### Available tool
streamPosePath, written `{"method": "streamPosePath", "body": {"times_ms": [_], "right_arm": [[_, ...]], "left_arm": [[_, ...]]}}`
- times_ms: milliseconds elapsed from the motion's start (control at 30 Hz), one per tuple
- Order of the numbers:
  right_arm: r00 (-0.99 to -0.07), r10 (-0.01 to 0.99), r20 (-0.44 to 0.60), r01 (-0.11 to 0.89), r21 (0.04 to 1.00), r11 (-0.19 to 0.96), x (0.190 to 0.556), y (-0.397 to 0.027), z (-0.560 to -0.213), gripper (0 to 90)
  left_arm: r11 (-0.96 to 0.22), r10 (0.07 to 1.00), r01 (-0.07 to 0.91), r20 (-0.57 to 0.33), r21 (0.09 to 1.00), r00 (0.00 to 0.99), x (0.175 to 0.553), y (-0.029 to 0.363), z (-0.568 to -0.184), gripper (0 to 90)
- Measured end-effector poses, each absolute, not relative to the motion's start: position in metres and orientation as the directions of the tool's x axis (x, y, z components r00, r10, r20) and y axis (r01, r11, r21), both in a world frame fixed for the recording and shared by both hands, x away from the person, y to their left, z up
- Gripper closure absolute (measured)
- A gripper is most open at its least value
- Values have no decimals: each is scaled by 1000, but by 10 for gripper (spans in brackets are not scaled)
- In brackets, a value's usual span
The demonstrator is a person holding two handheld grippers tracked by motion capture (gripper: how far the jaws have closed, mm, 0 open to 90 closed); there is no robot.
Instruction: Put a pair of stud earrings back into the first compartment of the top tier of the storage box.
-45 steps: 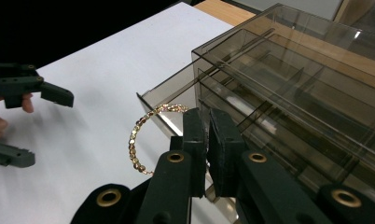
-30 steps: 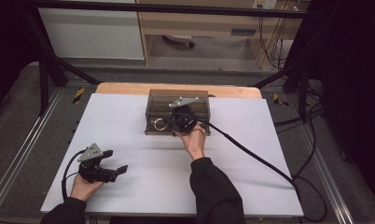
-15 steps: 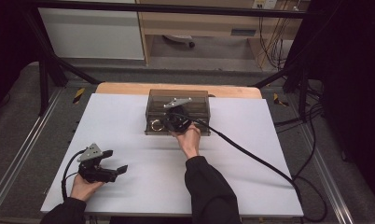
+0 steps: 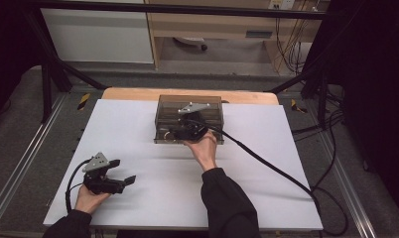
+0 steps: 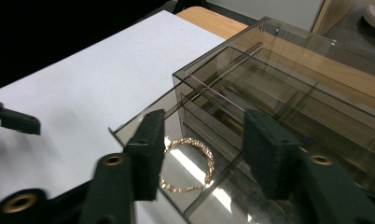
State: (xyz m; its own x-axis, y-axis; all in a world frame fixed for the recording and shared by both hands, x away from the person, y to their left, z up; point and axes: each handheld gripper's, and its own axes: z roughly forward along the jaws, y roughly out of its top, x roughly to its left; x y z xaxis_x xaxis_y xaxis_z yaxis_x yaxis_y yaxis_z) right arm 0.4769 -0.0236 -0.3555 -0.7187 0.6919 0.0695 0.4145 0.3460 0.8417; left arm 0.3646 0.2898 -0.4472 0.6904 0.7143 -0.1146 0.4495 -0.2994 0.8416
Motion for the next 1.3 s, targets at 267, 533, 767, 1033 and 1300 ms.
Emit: {"method": "streamPosePath", "body": {"times_ms": [267,533,767,1033,1300], "right_arm": [[-718,691,76,405,855,326,458,-49,-342,256],[-692,720,43,399,855,332,440,-71,-339,84],[-685,727,33,400,852,338,423,-93,-342,47],[-686,726,47,413,847,335,407,-113,-350,38],[-683,726,77,438,839,323,392,-131,-369,35]], "left_arm": [[-301,716,450,-113,841,689,365,290,-447,57],[-301,718,452,-112,840,687,365,289,-448,57],[-302,719,452,-110,839,686,365,289,-448,56],[-303,720,453,-110,838,685,365,289,-448,57],[-302,720,454,-111,838,685,365,289,-448,57]]}}
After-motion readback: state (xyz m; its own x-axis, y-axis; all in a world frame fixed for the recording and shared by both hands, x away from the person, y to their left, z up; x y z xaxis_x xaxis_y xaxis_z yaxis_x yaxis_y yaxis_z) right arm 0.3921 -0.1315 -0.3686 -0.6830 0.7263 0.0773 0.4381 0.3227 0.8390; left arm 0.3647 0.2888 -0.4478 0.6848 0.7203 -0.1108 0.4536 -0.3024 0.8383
